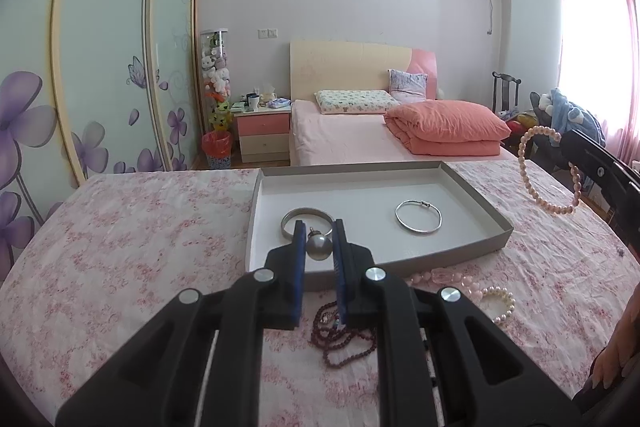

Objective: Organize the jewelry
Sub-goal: 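Lower both items into the gray tray and open both tools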

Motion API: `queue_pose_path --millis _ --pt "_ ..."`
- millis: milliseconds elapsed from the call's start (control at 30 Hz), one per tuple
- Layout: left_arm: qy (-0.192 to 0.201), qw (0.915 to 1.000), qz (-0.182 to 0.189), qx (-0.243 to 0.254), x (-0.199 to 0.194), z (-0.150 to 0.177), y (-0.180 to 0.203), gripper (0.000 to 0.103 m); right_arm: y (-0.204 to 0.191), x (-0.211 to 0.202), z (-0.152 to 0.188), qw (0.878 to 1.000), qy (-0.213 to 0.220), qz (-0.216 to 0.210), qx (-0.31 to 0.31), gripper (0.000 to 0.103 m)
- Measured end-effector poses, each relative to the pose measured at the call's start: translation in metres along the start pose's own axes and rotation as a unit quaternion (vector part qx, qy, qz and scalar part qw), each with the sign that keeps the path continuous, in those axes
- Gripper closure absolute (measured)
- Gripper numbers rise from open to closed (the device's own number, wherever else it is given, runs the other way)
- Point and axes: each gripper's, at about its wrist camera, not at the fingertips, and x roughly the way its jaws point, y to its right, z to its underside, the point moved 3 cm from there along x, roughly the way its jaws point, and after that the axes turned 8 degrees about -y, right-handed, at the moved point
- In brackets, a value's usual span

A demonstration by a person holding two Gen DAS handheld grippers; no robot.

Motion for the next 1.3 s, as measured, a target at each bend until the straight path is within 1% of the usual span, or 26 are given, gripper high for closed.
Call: queue_pose_path --millis 67,333,400,467,633,933,967,1000,1033,1067,1100,1133,1300 --pt "0.000 1.0000 0.002 -0.002 0.007 -0.004 -0.001 0.089 -0.001 0.008 -0.002 1.000 -0.001 -0.001 0.002 0.096" --pt "-0.004 1.0000 -0.005 -0.007 0.059 -0.033 -0.003 0.089 -0.002 0.054 -0.013 1.000 -0.007 0.003 0.008 0.096" --pt "-0.011 0.9999 -0.007 -0.008 0.074 -0.039 -0.004 0.089 -0.002 0.070 -0.014 1.000 -0.017 0.006 0.009 0.096" --pt "-0.020 0.9997 -0.006 -0.010 0.087 -0.043 -0.006 0.089 0.000 0.087 -0.013 0.999 -0.035 -0.001 0.022 0.096" --pt "-0.045 0.9988 -0.003 -0.018 0.119 -0.046 -0.008 0.089 0.004 0.115 -0.013 0.997 -0.068 -0.010 0.042 0.096" --pt "-0.079 0.9967 0.002 -0.020 0.154 -0.046 -0.008 0.089 0.005 0.143 -0.004 0.991 -0.116 -0.023 0.058 0.096" --pt "-0.082 0.9964 0.002 -0.023 0.156 -0.045 -0.008 0.087 0.005 0.146 -0.003 0.991 -0.121 -0.025 0.060 0.095" --pt "-0.086 0.9959 0.003 -0.026 0.159 -0.045 -0.010 0.083 0.004 0.147 -0.002 0.990 -0.128 -0.028 0.061 0.094" --pt "-0.090 0.9955 0.004 -0.030 0.161 -0.044 -0.011 0.080 0.004 0.148 -0.002 0.989 -0.132 -0.030 0.064 0.088" --pt "-0.093 0.9950 0.005 -0.035 0.163 -0.045 -0.013 0.074 0.006 0.148 -0.001 0.988 -0.135 -0.031 0.068 0.076" --pt "-0.096 0.9945 0.006 -0.042 0.164 -0.044 -0.016 0.070 0.006 0.147 -0.001 0.988 -0.135 -0.030 0.070 0.069" --pt "-0.098 0.9941 0.007 -0.046 0.165 -0.044 -0.018 0.070 0.008 0.145 -0.001 0.988 -0.131 -0.029 0.073 0.063" --pt "-0.100 0.9930 0.007 -0.062 0.161 -0.044 -0.030 0.069 0.012 0.140 -0.004 0.989 -0.126 -0.025 0.076 0.063"
